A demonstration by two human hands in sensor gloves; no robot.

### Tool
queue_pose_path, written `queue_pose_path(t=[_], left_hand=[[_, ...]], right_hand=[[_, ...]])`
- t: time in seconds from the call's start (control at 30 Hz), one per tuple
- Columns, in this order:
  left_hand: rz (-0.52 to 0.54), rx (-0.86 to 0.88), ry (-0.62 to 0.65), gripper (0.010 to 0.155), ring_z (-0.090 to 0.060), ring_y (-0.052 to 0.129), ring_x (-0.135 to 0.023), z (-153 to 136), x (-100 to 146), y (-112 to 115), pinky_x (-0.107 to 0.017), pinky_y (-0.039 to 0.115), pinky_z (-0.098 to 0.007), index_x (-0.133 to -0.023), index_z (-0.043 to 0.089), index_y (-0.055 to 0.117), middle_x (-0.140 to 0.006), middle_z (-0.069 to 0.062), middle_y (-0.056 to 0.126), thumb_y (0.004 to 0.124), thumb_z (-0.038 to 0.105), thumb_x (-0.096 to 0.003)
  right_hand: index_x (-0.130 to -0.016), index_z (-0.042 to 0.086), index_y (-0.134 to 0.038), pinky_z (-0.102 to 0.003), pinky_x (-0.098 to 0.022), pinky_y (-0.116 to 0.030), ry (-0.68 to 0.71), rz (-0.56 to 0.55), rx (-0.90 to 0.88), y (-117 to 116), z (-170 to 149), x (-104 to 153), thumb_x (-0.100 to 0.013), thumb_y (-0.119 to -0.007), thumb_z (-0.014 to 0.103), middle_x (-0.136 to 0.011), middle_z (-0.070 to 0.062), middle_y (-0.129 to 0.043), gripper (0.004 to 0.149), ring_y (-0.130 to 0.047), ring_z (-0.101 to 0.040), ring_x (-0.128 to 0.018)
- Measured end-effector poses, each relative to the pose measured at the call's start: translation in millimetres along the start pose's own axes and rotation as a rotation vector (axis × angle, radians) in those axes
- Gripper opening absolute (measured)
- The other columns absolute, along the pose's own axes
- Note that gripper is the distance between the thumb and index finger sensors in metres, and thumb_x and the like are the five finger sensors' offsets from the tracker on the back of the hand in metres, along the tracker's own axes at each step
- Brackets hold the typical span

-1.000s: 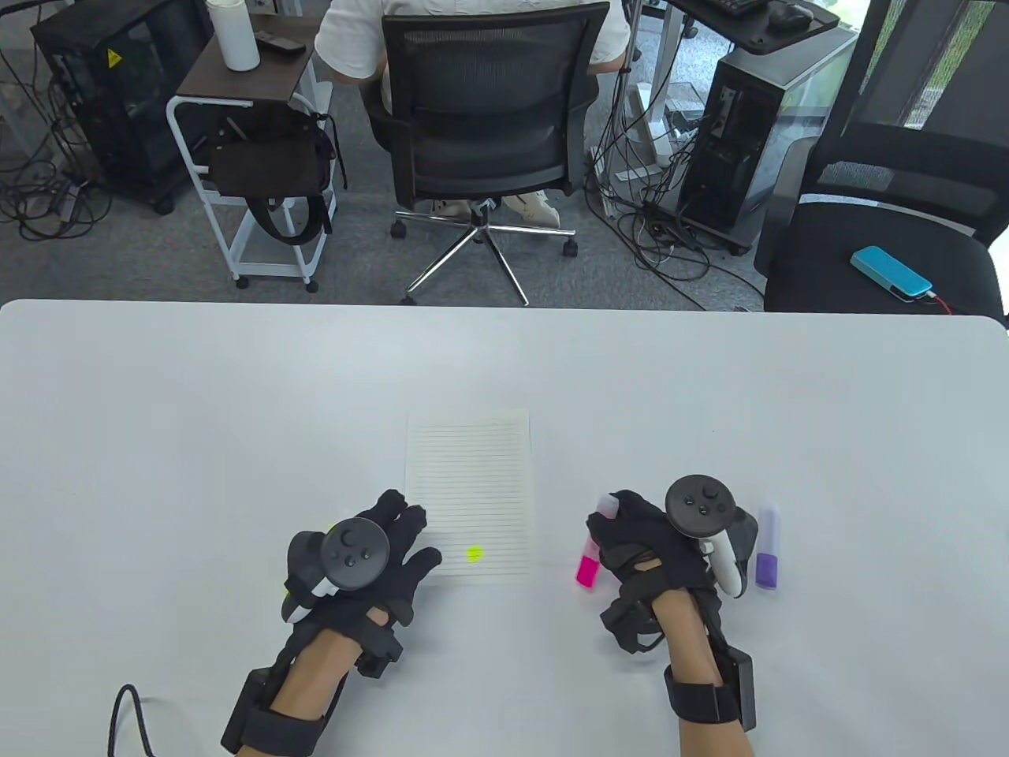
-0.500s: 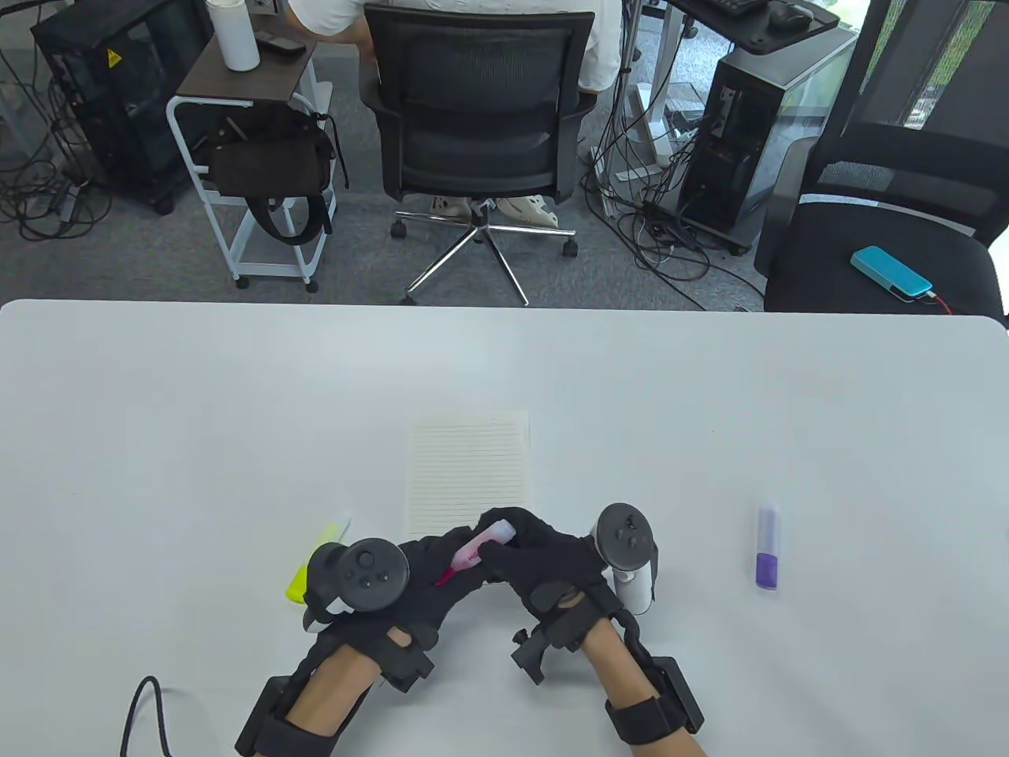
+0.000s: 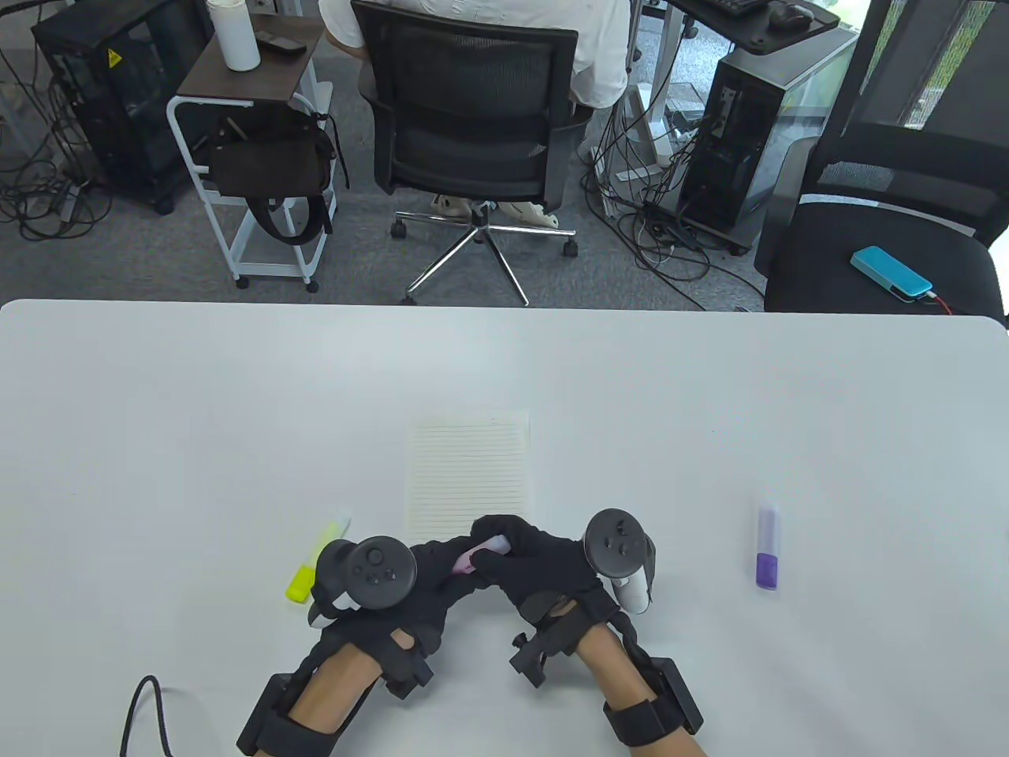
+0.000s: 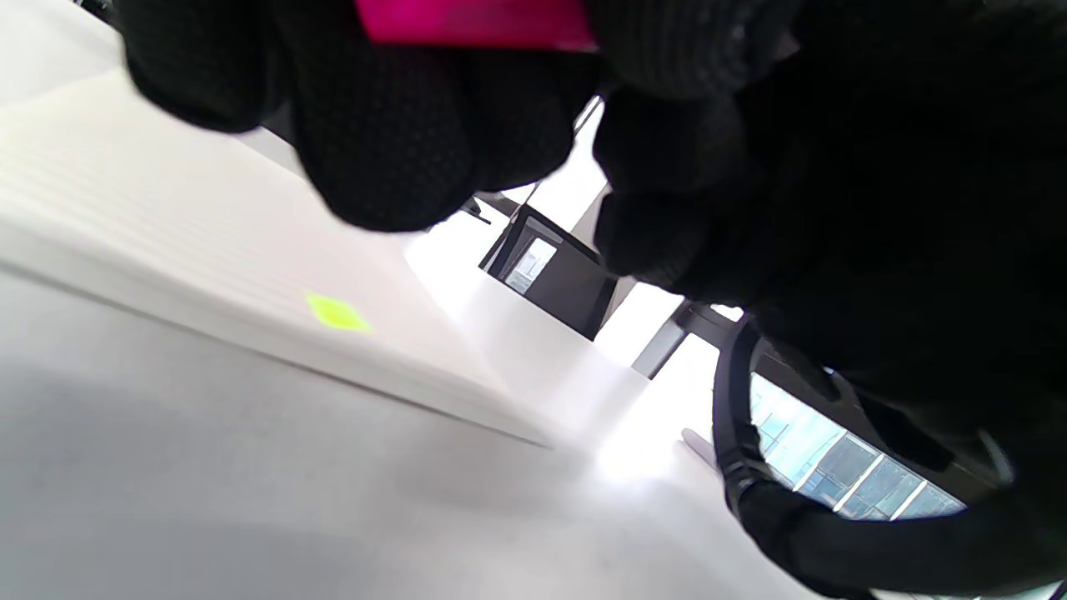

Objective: Apply highlighter ink on paper

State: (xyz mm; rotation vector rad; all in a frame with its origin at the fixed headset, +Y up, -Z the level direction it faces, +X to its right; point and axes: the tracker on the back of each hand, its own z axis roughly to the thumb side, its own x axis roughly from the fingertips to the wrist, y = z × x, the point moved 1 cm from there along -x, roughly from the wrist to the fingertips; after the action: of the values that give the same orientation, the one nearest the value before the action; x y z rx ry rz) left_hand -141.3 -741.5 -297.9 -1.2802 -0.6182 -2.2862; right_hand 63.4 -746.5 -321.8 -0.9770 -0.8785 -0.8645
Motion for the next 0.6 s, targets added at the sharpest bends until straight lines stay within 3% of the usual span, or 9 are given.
queue_pose_path(t=[0.13, 0.37, 0.53, 0.6], left_hand=[[-0.005, 0.032, 0.012, 0.062, -0.011, 0.098, -0.046, -0.5, -0.2, -0.2, -0.053, 0.083, -0.051, -0.093, 0.012, 0.066, -0.073, 0.001, 0.088, 0.067, 0.045, -0.0411], [0.006, 0.194, 0.035, 0.058, -0.005, 0.097, -0.012, -3.0, -2.8, -9.4, -0.032, 0.093, -0.042, -0.087, 0.019, 0.080, -0.045, 0.004, 0.102, 0.074, 0.051, -0.0389], [0.016, 0.258, 0.035, 0.058, 0.001, 0.094, 0.004, -4.4, -2.8, -14.0, -0.019, 0.097, -0.036, -0.083, 0.019, 0.086, -0.031, 0.008, 0.105, 0.078, 0.054, -0.0379], [0.025, 0.256, 0.035, 0.056, 0.005, 0.091, 0.012, -9.0, -3.3, -14.0, -0.011, 0.099, -0.032, -0.084, 0.024, 0.086, -0.021, 0.014, 0.104, 0.080, 0.058, -0.0389]], right_hand=[[-0.084, 0.012, -0.080, -0.052, -0.037, -0.090, -0.007, -0.009, -0.020, 3.9, -2.4, -0.1, -0.046, -0.088, 0.034, -0.073, -0.023, -0.091, 0.045, -0.108, -0.033, -0.044], [-0.079, 0.015, -0.086, -0.048, -0.029, -0.088, 0.057, 0.052, -0.077, 7.3, 0.5, -1.3, -0.047, -0.086, 0.031, -0.060, -0.023, -0.092, 0.036, -0.102, -0.023, -0.028], [-0.077, 0.019, -0.089, -0.047, -0.028, -0.088, 0.110, 0.056, -0.031, 7.1, 8.6, -1.1, -0.047, -0.083, 0.029, -0.056, -0.023, -0.093, 0.033, -0.099, -0.021, -0.023], [-0.077, 0.020, -0.091, -0.049, -0.029, -0.086, 0.149, 0.034, -0.051, 10.2, 10.8, -0.3, -0.045, -0.084, 0.027, -0.058, -0.024, -0.092, 0.034, -0.098, -0.023, -0.024]])
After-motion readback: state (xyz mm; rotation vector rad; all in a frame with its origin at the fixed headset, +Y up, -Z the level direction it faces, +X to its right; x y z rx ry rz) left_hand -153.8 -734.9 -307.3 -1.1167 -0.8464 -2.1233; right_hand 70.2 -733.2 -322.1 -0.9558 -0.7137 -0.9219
